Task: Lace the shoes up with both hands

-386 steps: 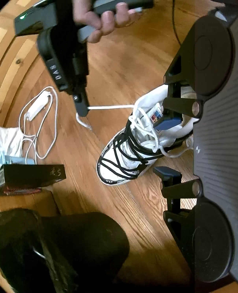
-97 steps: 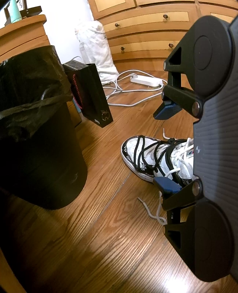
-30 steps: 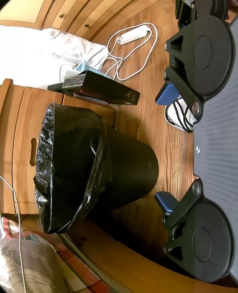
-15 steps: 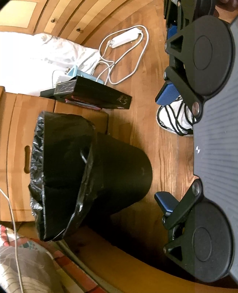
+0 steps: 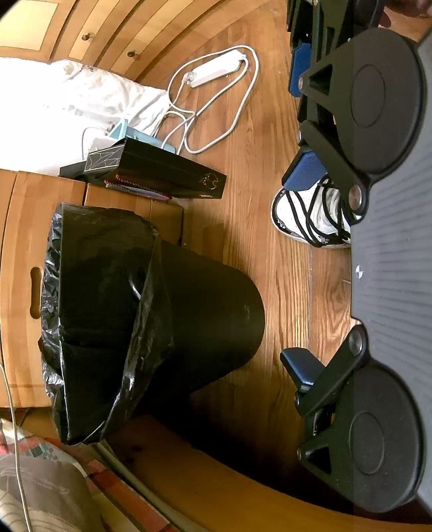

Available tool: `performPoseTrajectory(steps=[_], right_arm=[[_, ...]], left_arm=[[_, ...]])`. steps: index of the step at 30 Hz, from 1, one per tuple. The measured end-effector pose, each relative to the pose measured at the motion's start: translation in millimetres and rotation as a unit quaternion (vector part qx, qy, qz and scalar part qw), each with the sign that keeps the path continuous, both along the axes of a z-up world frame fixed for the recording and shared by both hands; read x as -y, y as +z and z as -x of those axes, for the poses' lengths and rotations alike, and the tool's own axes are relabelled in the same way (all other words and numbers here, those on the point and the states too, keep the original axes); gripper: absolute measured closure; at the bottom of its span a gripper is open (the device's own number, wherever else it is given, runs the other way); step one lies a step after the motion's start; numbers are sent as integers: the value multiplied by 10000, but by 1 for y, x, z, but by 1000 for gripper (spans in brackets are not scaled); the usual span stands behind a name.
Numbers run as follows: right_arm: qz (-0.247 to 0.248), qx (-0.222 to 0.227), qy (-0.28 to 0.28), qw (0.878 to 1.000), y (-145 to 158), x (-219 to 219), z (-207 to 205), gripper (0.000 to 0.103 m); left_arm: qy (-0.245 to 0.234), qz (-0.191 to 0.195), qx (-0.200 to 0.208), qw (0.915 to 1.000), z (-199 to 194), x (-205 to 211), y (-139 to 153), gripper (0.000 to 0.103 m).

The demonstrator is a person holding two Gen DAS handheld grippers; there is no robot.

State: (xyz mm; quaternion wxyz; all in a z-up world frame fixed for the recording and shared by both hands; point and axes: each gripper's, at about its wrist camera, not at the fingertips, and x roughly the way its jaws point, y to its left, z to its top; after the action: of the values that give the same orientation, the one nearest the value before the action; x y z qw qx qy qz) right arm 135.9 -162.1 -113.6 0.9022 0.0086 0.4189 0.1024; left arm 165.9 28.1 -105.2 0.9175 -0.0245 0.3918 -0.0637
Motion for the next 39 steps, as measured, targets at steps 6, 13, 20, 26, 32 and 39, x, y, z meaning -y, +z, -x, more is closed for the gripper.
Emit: performPoseTrajectory(steps=[6, 13, 20, 26, 32, 39], right_arm=[[-1, -34, -6, 10000, -1, 0, 0, 65], [-26, -34, -6, 10000, -1, 1, 1, 65], [-23, -72, -7, 10000, -2, 2, 1, 65], [-15, -80, -1, 10000, -2, 2, 1, 65], [-5, -95, 1, 10000, -3, 2, 1, 65], [5, -107, 6, 9999, -3, 1, 0, 65]], left_arm=[[18, 8, -49, 10000, -1, 0, -1, 0], [-21, -12, -103, 9999, -2, 1, -2, 0], [-9, -39, -175, 9998, -2, 2, -4, 0], [-31, -44, -206, 9998, -2, 4, -4, 0], [-48, -66, -265, 9996, -1, 5, -6, 0], [-4, -51, -253, 9997, -1, 4, -4, 0]])
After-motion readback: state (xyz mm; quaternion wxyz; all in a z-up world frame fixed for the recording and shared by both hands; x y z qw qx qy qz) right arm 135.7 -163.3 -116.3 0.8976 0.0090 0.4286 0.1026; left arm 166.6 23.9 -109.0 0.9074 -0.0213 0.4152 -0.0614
